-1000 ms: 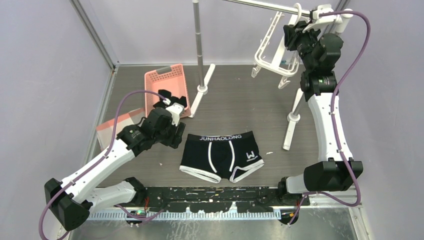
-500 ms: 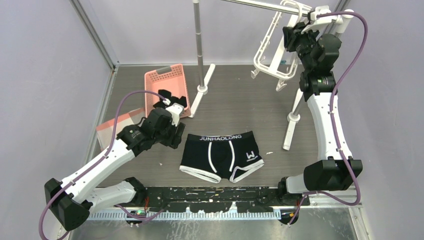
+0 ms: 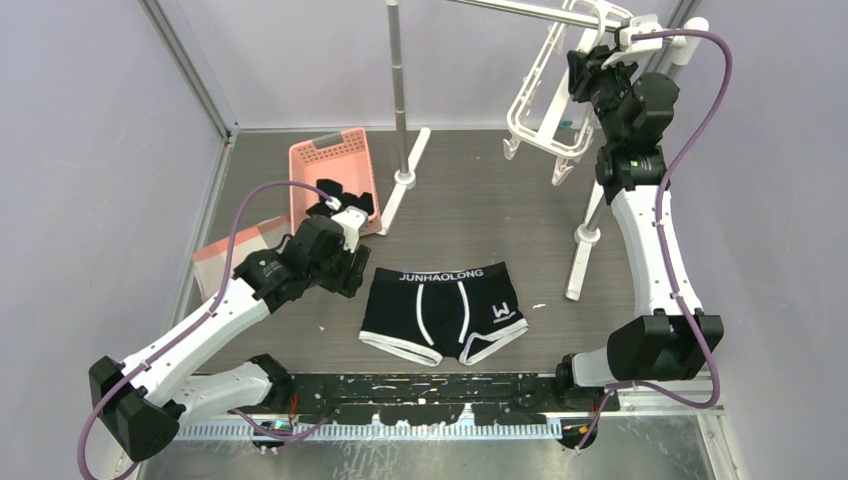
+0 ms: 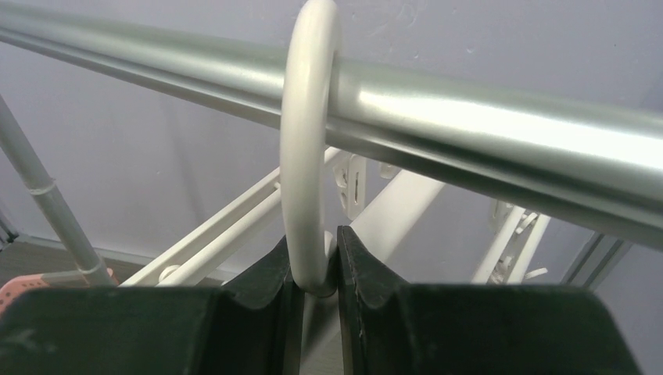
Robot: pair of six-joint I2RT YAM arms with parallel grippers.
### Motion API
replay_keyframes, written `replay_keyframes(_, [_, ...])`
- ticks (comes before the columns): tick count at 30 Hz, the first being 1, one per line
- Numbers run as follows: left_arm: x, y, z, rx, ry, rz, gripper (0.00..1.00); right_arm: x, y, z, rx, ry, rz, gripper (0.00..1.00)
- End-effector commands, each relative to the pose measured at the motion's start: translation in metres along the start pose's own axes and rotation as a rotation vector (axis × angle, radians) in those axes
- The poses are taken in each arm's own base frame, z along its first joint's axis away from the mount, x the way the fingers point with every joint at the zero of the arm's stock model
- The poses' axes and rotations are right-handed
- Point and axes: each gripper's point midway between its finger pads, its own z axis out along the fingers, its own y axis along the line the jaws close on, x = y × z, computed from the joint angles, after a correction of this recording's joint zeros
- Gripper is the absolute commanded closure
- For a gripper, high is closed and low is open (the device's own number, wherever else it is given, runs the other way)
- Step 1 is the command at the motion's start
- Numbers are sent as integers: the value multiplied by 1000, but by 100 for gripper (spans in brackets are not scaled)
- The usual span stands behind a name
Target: Clip the underwear to the hanger
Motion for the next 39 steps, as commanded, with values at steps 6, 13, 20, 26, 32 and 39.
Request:
replay_keyframes(6, [-18,-1,-5,5,-50,1,39,-54,-7,0,35,-223,-70,100])
replay_keyframes(13, [-17,-1,-4,6,-43,3,39,-64,-5,-1,25,-260,-96,99])
replay_keyframes(20, [-16,-2,-4,11,-42,2,39,-82,-1,-6,13,-291,-117,100])
replay_keyframes(26, [-18,-2,-4,9,-46,2,39,-107,3,-11,5,-336,-115,99])
replay_keyframes(32, [-24,-2,-10,13,-78,-13,39,-131,6,-18,0,-380,-105,100])
replay_keyframes(39, [-34,-2,-20,16,-128,-27,38,-133,8,-24,-4,-373,-109,100])
